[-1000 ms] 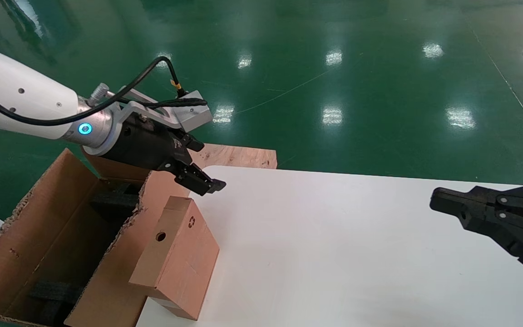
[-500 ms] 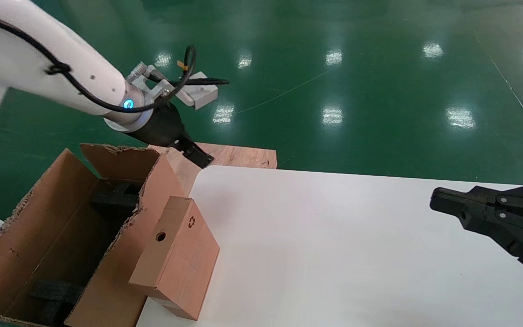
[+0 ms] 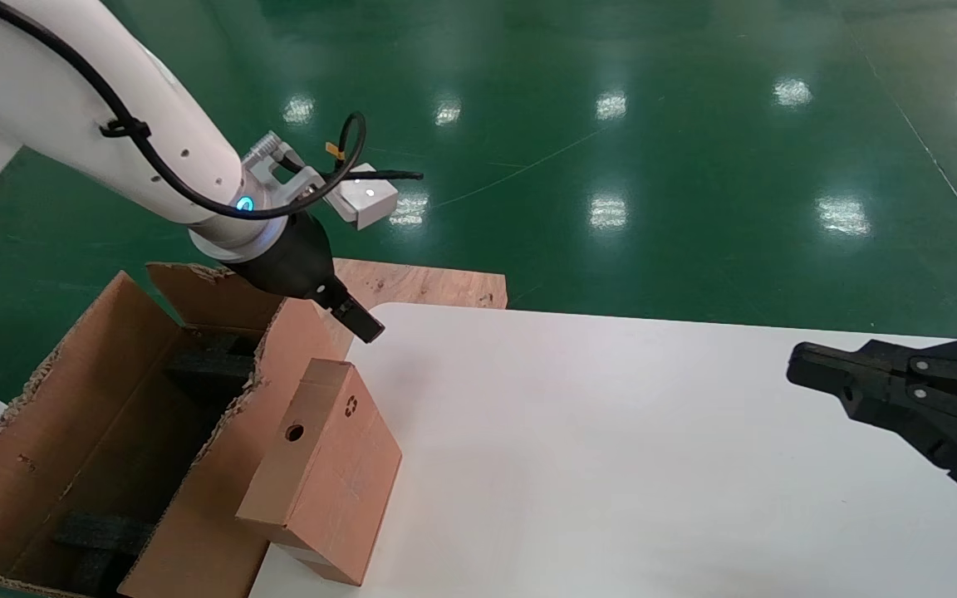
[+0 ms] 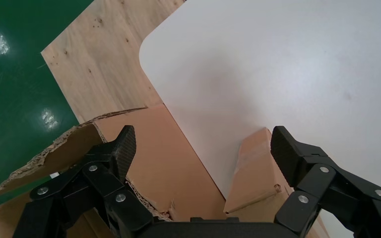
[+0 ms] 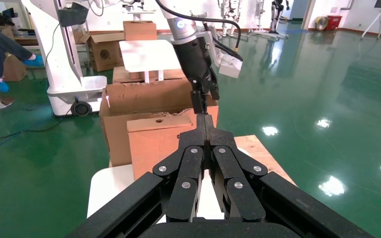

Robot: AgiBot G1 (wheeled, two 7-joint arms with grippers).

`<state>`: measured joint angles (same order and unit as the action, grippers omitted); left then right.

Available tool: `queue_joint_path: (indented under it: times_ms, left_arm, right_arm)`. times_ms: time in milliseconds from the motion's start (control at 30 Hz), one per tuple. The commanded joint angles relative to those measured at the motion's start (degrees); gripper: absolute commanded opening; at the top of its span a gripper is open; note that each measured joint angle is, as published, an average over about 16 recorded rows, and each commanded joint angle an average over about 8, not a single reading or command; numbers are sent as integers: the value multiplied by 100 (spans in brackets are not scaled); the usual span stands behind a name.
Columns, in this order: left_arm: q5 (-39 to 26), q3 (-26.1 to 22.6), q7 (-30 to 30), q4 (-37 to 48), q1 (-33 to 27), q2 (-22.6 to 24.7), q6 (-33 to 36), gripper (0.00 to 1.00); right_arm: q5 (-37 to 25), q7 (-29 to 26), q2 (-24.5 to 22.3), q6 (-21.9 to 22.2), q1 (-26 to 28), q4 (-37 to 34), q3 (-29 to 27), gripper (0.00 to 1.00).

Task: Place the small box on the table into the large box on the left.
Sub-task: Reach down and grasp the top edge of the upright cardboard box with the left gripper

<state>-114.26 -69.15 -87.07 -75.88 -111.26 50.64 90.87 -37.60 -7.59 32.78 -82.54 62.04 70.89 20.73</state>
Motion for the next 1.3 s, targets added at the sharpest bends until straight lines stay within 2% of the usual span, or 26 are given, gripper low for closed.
queue_joint_path:
  times_ms: [33, 267, 500, 933, 1300]
  left_arm:
    - [35, -98, -75, 9, -63, -2, 6, 100]
    - [25, -119, -27, 83, -36, 13, -66, 100]
    - [33, -441, -240, 209, -182, 129, -57, 100]
    - [694, -969, -202, 445, -418, 216, -60, 100]
    - [1169, -1490, 190, 692, -648, 96, -32, 100]
  right_arm:
    - [0, 0, 0, 1, 0, 0, 0, 0]
    - [0, 0, 0, 0, 0, -1, 0, 0]
    - [1, 0, 0, 1, 0, -1, 0, 0]
    - [1, 0, 0, 1, 0, -1, 0, 0]
    - [1, 0, -1, 1, 0, -1, 0, 0]
